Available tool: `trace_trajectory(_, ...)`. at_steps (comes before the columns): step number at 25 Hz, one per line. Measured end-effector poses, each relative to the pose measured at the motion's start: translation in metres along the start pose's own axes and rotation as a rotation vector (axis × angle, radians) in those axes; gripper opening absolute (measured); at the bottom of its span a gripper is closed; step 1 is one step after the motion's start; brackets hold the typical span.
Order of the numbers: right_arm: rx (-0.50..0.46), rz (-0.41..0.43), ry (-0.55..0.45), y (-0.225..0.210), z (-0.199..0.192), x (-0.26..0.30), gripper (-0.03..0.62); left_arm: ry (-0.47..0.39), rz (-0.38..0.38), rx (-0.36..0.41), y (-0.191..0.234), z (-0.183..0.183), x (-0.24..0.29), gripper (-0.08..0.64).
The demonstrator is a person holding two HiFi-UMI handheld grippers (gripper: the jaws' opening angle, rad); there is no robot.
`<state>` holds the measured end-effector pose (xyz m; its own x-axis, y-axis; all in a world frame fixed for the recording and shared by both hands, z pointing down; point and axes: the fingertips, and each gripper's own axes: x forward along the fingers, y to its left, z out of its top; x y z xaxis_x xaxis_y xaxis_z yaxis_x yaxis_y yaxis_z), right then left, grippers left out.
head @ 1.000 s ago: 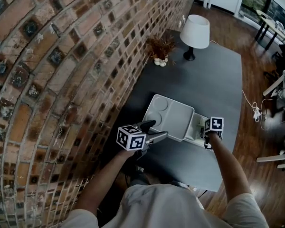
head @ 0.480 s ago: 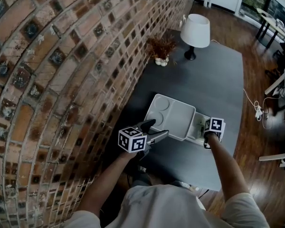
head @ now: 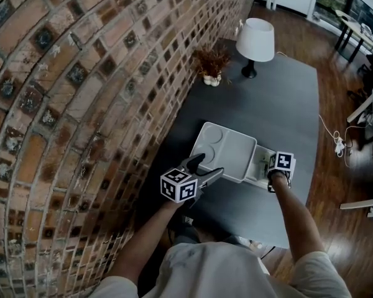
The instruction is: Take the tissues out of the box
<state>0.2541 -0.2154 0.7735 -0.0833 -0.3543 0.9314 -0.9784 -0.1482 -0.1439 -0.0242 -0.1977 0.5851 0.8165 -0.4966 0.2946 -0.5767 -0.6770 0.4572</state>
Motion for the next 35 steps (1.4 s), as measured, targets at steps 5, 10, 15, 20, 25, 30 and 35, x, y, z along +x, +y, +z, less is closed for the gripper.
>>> trace_trajectory(5,-0.015,0.02,0.025,0.005,-0.001,-0.003,0.462,0.013,0.002,0.081,-0.006,-0.004,-0.001,0.39)
trace_trajectory(10,-0.065,0.021,-0.018,0.01,-0.004,-0.008,0.462,-0.007,0.01,0.1,-0.01,0.0,-0.004,0.39)
trace_trajectory(15,-0.074,0.051,-0.078,0.015,0.0,-0.02,0.46,-0.03,0.01,0.104,-0.013,0.005,-0.007,0.39)
trace_trajectory(20,-0.054,0.089,-0.17,0.021,0.013,-0.042,0.462,-0.052,0.013,0.115,-0.017,0.009,-0.009,0.39)
trace_trajectory(25,-0.082,0.112,-0.27,0.026,0.024,-0.071,0.46,-0.104,0.026,0.144,-0.025,0.024,-0.01,0.39)
trace_trajectory(30,-0.119,0.112,-0.395,0.026,0.035,-0.11,0.462,-0.149,0.031,0.191,-0.034,0.042,-0.012,0.39)
trace_trajectory(35,-0.206,0.094,-0.539,0.031,0.046,-0.153,0.46,-0.176,0.069,0.283,-0.038,0.06,-0.021,0.39)
